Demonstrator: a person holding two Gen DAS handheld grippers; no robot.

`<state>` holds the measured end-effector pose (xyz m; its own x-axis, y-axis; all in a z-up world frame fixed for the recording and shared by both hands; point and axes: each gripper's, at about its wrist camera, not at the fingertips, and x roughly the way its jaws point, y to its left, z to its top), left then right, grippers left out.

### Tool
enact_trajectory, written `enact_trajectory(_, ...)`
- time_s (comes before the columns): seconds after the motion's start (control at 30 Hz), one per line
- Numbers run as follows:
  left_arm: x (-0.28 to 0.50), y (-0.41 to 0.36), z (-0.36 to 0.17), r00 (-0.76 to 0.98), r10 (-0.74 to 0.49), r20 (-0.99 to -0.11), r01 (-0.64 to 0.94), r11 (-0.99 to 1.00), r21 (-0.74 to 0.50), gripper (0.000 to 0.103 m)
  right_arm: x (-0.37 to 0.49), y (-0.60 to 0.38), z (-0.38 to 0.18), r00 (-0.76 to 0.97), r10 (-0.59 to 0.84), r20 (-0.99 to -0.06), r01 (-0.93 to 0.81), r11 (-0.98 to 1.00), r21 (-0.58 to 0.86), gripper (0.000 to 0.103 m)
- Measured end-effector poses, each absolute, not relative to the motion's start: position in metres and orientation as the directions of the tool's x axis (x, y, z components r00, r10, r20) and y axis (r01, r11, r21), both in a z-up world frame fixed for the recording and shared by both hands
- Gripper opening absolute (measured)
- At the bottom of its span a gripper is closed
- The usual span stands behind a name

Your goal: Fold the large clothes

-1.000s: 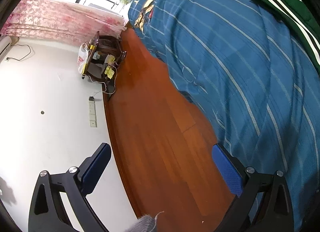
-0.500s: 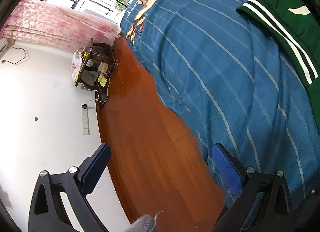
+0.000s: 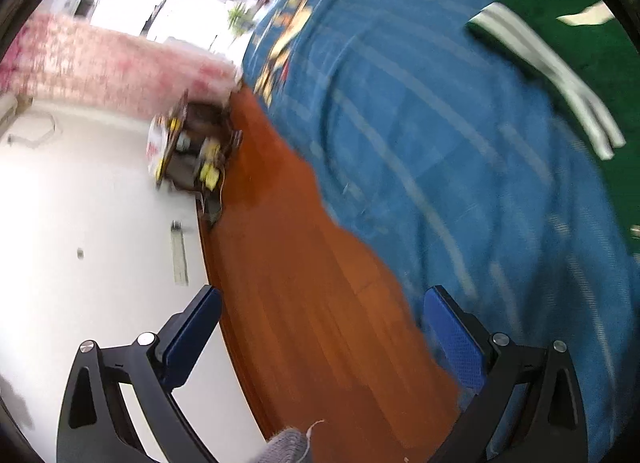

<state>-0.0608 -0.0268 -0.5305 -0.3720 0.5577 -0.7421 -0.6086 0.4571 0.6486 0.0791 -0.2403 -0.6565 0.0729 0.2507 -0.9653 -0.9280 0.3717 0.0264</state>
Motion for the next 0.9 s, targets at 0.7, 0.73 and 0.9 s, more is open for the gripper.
enact_trajectory(0.7, 0.076, -0.444, -0.569, 0.252, 0.632, -0.733, 0.132, 0.727, 0.673, 0.103, 0.303, -0.716, -0.677, -0.044, 0.197, -0.979, 0.040, 0.980, 0.195, 0.074)
enact_trajectory(0.73, 0.078, -0.447, -0.579, 0.246, 0.642, -0.726, 0.153, 0.714, 0.683, 0.103, 0.303, -0.725, -0.678, -0.044, 0.205, -0.978, 0.060, 0.977, 0.203, 0.074)
enact_trajectory(0.9, 0.105, -0.422, -0.631, 0.137, 0.722, -0.678, 0.124, 0.667, 0.735, 0.103, 0.303, -0.736, -0.686, -0.057, 0.247, -0.967, 0.088, 0.966, 0.242, 0.074)
